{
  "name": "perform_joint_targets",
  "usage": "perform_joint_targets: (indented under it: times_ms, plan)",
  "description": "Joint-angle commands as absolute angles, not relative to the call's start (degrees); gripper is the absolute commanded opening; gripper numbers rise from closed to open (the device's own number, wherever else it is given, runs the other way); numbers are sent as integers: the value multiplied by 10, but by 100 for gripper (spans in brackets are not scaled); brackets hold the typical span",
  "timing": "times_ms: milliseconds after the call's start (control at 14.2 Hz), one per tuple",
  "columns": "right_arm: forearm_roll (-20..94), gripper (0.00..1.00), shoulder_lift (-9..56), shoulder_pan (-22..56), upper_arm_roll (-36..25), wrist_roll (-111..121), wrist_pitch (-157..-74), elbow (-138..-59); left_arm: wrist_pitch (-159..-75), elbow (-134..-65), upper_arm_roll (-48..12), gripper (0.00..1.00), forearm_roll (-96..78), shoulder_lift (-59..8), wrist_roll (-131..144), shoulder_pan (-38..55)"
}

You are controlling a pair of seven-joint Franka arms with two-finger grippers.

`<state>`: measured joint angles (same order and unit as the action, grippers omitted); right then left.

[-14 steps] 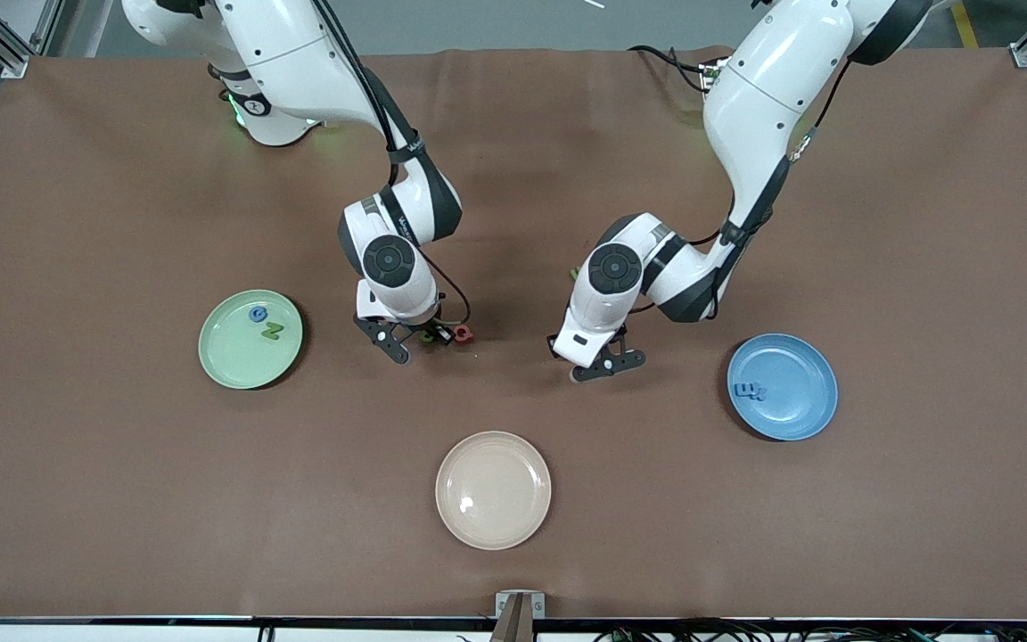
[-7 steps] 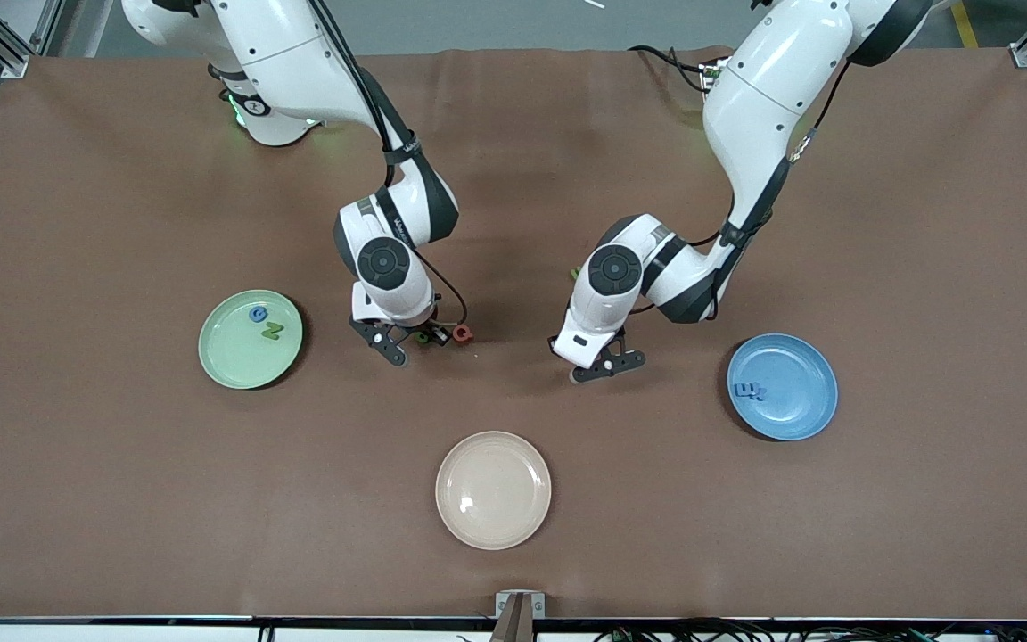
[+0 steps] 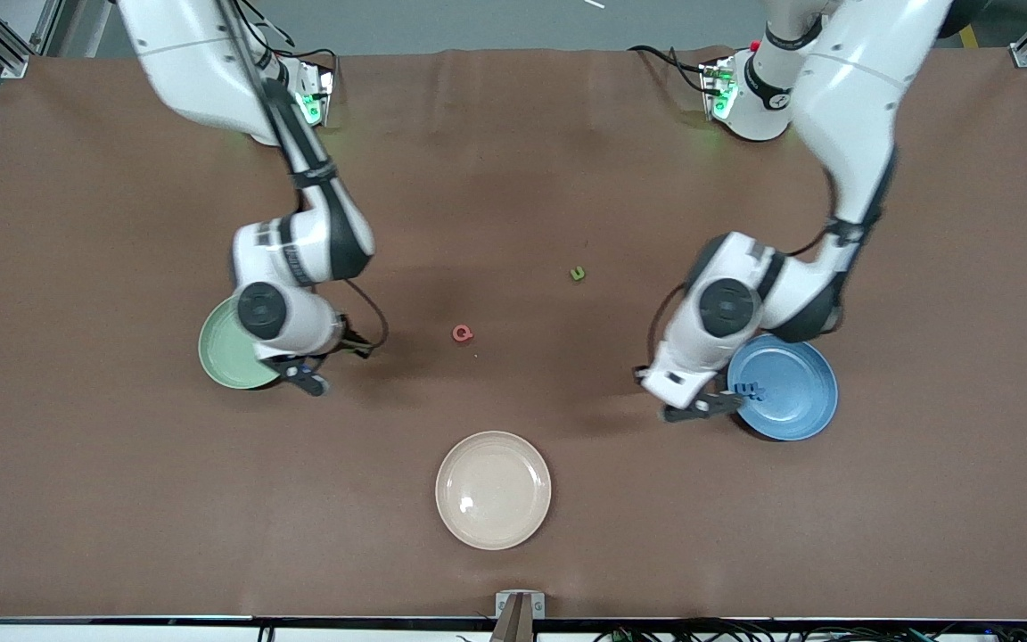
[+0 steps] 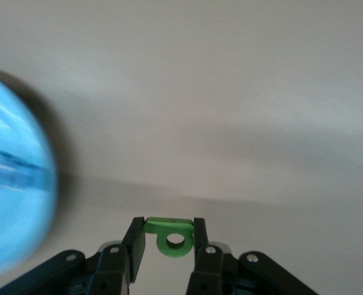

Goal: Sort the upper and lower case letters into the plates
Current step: 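Place d on the blue plate while the right gripper places B on green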

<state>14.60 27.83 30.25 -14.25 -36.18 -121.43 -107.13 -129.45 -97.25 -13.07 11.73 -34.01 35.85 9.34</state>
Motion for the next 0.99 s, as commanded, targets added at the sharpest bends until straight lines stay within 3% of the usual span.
perform_joint_targets:
  times_ms: [0,211,352,423,493,564,634,916]
  plan:
    - [146,1,224,242,-134,-247,-1204,-1116,-1275,-991,-137,5,123,-324,269,28]
    - [127,1,221,204,-155,-144,-1211,-1136,-1283,-999,-137,9,123,-344,195,-34]
    - [120,1,222,186,-158,-109,-1218,-1146,-1284,-998,-135,18,124,-355,194,-43]
    - [120,1,222,179,-157,-93,-1228,-1155,-1285,-997,-134,28,125,-359,193,-49]
    - [120,1,221,176,-158,-80,-1243,-1166,-1286,-995,-134,47,126,-366,192,-58]
    - [120,1,221,169,-158,-64,-1258,-1178,-1288,-994,-133,85,133,-366,191,-60]
    - [120,1,220,160,-157,-46,-1272,-1189,-1289,-995,-134,100,141,-365,192,-58]
    - [120,2,222,127,-157,7,-1298,-1208,-1266,-1014,-144,100,142,-331,202,-48]
